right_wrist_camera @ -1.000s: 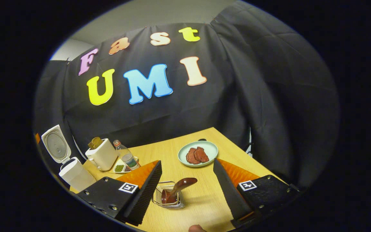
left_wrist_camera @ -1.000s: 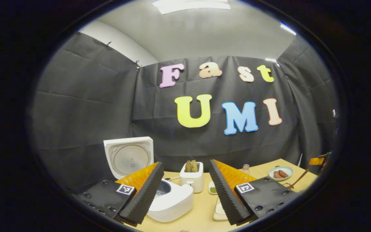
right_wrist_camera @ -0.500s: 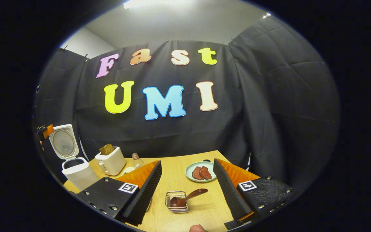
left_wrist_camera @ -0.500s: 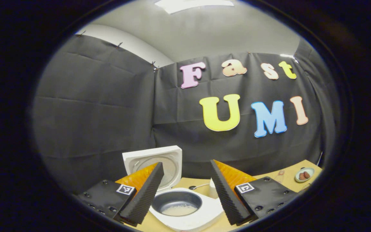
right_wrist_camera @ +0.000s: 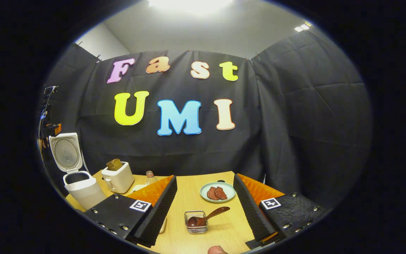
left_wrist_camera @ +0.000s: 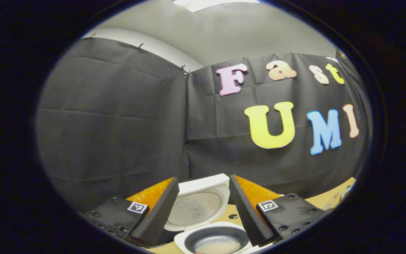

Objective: Close the left gripper, press the button to open the rice cooker; take a wooden spoon from the chopstick holder with the right hand, scoop a spoonful of rice and pour it into the rice cooker, then put the wooden spoon back into the chopstick holder.

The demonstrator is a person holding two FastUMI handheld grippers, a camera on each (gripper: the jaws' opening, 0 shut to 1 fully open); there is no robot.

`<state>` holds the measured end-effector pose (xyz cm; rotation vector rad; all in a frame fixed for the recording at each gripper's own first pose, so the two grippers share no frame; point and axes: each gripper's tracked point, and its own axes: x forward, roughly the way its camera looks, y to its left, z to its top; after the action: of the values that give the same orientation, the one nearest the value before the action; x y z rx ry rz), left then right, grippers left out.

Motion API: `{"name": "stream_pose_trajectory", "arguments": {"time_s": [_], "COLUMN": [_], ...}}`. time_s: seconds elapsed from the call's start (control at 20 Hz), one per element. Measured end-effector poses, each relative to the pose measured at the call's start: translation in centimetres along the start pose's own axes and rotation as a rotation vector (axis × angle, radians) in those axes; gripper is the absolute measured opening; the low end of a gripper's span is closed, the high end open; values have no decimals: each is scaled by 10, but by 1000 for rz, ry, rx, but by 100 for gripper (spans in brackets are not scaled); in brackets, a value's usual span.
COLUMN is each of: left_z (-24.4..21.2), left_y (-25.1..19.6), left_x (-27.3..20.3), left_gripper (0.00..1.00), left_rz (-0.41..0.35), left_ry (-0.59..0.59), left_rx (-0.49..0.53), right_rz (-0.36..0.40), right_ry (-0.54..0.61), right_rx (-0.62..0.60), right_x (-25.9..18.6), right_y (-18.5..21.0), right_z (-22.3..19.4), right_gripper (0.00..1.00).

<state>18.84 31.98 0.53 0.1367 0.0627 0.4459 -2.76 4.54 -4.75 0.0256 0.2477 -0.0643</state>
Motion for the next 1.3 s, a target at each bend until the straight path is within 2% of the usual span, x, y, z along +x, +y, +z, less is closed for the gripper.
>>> {"name": "stream_pose_trajectory", "arguments": {"time_s": [0.25,0.6,0.9,1.3], "left_z": [-13,-53,-64,-67], "left_y": [18,29,35,17], "left_x": [67,145,148,115], "left_gripper": [98,99,99,99], "left_rz": [35,67,90,80], "left_ry": [28,149,199,256], "left_rx": [-24,-6,-39,-90], "right_rz": [-30,-42,-26,26], "right_ry": [11,46,43,35], "right_rx": [0,-5,-20,-13], "right_x": [-8,-14,-9,-1], "right_y": [12,20,16,-6], "right_z": [-8,-23,-20,-13], "right_gripper": [98,98,98,98]}}
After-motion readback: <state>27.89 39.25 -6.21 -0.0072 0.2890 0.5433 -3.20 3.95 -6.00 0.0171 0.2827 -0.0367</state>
